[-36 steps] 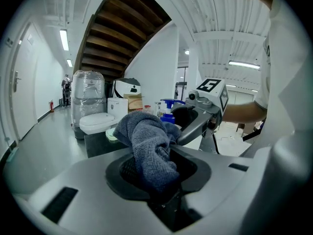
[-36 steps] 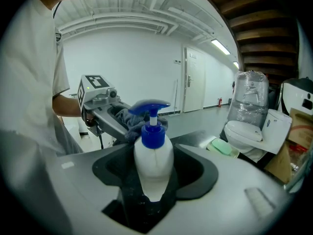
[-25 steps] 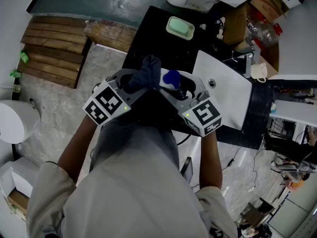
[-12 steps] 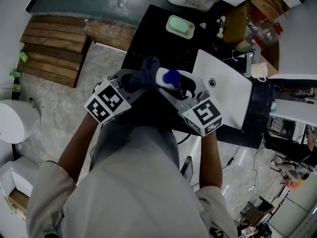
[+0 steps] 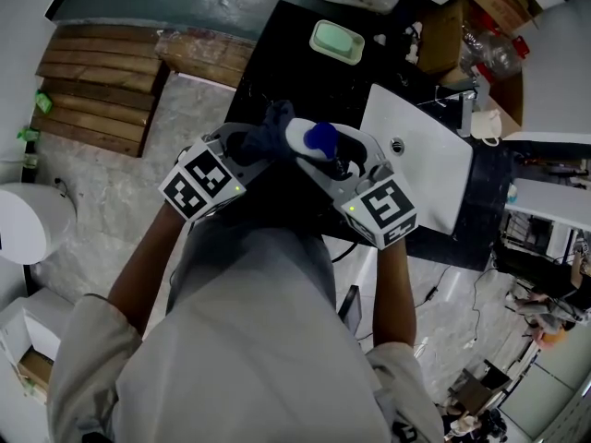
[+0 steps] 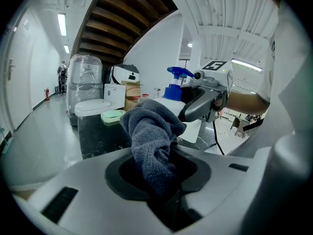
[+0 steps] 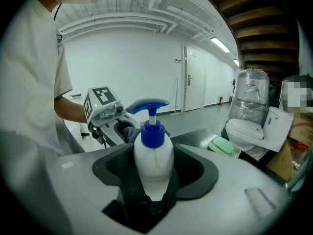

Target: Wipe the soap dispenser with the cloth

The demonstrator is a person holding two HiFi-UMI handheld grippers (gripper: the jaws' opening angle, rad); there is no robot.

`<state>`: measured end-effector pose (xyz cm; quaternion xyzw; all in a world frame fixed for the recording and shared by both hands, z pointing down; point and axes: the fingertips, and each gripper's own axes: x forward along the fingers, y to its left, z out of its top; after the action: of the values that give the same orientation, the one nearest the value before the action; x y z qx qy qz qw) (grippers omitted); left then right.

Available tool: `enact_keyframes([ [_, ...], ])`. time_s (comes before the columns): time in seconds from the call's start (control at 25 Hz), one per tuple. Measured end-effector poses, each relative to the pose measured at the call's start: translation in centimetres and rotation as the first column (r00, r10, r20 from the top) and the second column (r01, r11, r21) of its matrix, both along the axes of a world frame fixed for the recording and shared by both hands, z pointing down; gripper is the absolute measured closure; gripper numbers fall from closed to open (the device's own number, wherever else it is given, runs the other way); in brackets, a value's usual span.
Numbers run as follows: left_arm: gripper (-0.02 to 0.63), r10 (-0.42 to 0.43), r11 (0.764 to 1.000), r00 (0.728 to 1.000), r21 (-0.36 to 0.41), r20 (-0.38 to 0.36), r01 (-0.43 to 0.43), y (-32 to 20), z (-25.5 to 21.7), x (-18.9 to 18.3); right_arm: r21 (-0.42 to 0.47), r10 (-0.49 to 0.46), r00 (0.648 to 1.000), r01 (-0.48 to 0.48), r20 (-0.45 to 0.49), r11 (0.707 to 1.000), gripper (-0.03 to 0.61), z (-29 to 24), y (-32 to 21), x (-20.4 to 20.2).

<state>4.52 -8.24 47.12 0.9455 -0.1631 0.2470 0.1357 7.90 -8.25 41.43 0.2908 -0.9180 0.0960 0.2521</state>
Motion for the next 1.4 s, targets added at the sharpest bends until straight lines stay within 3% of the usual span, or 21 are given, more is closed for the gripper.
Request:
enact_keyframes([
  [1.08, 0.505, -0.018, 0.995, 0.999, -0.101, 0.039, 0.022, 0.4, 4.1, 0.1, -0.004, -0.008, 1.0, 0.008, 0.0, 1.0, 0.331, 0.2, 0.1, 0.1],
  [1.4, 0.505, -0.024, 0.996, 0.999, -0.088, 0.036, 0.027, 0.4, 3.9, 0.2, -0.006, -0.006, 1.0, 0.006, 0.0, 1.0, 0.331, 0.2, 0.1, 0.0],
])
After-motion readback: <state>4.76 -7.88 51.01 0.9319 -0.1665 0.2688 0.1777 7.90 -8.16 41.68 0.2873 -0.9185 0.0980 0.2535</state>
